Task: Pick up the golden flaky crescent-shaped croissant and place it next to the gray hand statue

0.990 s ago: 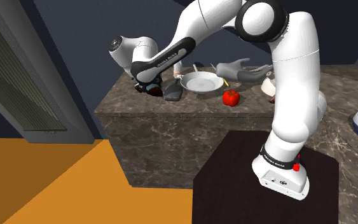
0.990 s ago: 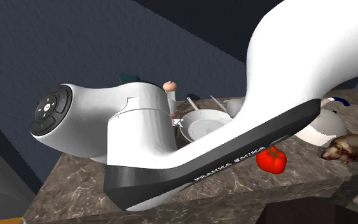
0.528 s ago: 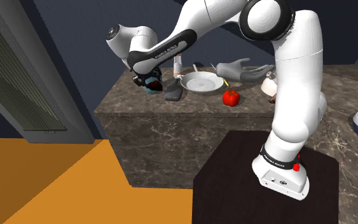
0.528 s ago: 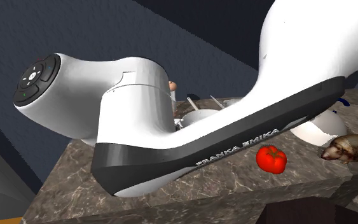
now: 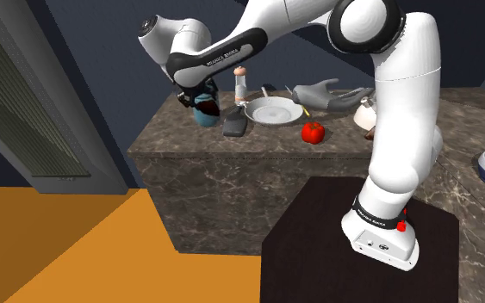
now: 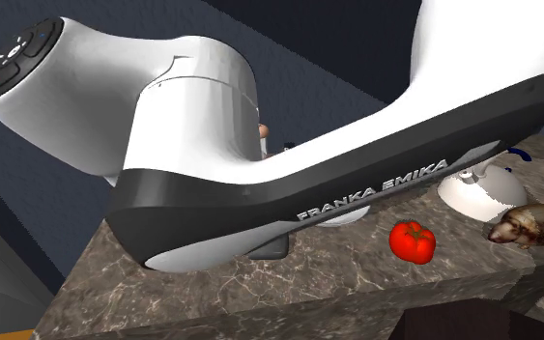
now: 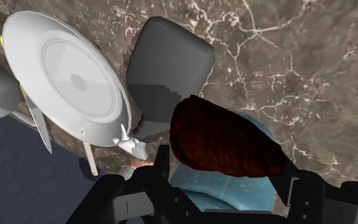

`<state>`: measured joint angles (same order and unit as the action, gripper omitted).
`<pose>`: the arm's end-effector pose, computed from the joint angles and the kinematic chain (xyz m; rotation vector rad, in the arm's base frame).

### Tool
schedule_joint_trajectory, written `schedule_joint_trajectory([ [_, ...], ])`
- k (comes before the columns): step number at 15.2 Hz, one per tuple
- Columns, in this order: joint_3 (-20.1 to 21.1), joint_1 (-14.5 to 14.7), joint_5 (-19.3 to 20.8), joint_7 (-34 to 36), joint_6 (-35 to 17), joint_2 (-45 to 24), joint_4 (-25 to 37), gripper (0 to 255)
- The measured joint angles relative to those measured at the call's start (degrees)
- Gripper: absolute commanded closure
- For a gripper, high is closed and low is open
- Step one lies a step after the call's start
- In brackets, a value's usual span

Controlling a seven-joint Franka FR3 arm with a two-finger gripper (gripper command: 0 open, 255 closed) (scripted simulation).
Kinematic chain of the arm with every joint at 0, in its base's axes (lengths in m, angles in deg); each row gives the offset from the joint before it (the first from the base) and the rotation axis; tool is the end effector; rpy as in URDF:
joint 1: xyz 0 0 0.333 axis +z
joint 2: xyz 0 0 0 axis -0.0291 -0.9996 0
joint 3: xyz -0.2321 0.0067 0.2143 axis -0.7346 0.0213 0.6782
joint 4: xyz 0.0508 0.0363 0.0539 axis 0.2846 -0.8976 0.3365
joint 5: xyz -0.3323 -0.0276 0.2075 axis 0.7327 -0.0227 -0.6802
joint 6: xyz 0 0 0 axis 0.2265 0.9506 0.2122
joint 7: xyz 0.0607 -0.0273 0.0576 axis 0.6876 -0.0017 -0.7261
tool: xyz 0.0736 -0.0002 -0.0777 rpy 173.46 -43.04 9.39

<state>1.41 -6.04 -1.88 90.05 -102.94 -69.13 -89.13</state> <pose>0.6407 0.1344 0.4483 2.5062 -0.7856 0.3446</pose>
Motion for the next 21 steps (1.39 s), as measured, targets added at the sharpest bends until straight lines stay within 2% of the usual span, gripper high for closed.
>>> schedule_joint_trajectory([
  [13,0.5,1.1,-1.1,-4.7,7.6,0.8,8.3,255],
  [14,0.4,0.7,-1.2,-5.2,7.4,1.3,8.0,255],
  [21,-2.0,-7.4,-3.6,-11.7,-0.3,7.8,-0.7,255],
])
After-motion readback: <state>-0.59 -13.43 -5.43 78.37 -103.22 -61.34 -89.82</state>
